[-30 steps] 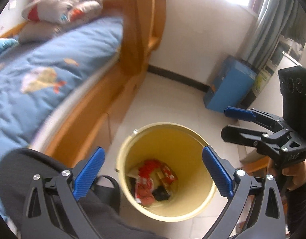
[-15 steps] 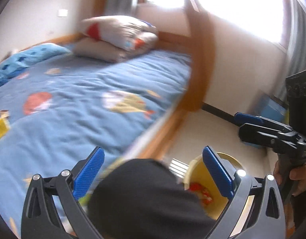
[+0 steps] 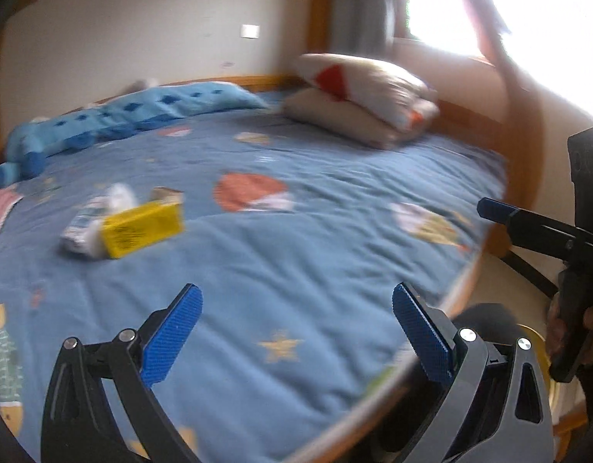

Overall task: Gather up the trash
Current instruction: 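Return both tools to the remaining trash on the quilt, then grasp the yellow milk carton with the right gripper while the left grasps the small cup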

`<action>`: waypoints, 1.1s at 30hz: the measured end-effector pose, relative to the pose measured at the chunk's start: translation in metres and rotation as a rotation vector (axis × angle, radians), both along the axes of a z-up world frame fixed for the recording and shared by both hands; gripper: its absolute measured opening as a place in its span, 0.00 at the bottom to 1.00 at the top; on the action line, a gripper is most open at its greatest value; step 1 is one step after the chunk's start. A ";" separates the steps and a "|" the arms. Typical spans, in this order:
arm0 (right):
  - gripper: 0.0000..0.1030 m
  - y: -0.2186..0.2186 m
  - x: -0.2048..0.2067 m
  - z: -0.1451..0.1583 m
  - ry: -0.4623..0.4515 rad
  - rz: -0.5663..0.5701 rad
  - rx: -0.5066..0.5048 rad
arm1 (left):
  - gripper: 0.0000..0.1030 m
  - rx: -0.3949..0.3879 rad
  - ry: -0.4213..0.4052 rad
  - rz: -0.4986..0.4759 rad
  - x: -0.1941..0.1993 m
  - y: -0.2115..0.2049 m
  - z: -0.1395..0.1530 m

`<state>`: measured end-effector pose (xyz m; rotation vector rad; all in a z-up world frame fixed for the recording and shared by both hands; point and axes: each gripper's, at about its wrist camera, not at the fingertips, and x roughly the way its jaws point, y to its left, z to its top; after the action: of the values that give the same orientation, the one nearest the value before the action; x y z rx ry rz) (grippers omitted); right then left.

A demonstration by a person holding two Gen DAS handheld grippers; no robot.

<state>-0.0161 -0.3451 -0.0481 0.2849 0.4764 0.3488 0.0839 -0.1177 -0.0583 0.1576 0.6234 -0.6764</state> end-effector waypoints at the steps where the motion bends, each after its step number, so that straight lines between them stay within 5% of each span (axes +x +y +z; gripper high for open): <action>1: 0.92 0.008 0.012 0.000 -0.001 0.030 -0.002 | 0.96 0.002 0.002 0.029 0.010 0.010 0.000; 11: 0.92 0.074 0.124 0.000 0.042 0.284 -0.015 | 0.96 -0.078 0.070 0.244 0.102 0.099 0.000; 20: 0.91 0.110 0.193 -0.007 0.078 0.387 -0.058 | 0.96 -0.082 0.118 0.256 0.168 0.119 -0.004; 25: 0.80 0.123 0.240 -0.021 0.159 0.462 -0.107 | 0.96 -0.088 0.141 0.253 0.199 0.128 -0.011; 29: 0.75 0.143 0.268 -0.029 0.171 0.526 -0.263 | 0.96 -0.076 0.152 0.259 0.215 0.133 -0.019; 33: 0.70 0.176 0.293 -0.037 0.134 0.617 -0.521 | 0.96 -0.073 0.160 0.257 0.226 0.137 -0.025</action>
<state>0.2772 -0.1694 -0.0847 -0.3601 0.7653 0.7885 0.3099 0.0193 -0.0838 -0.0448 0.7567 -0.4649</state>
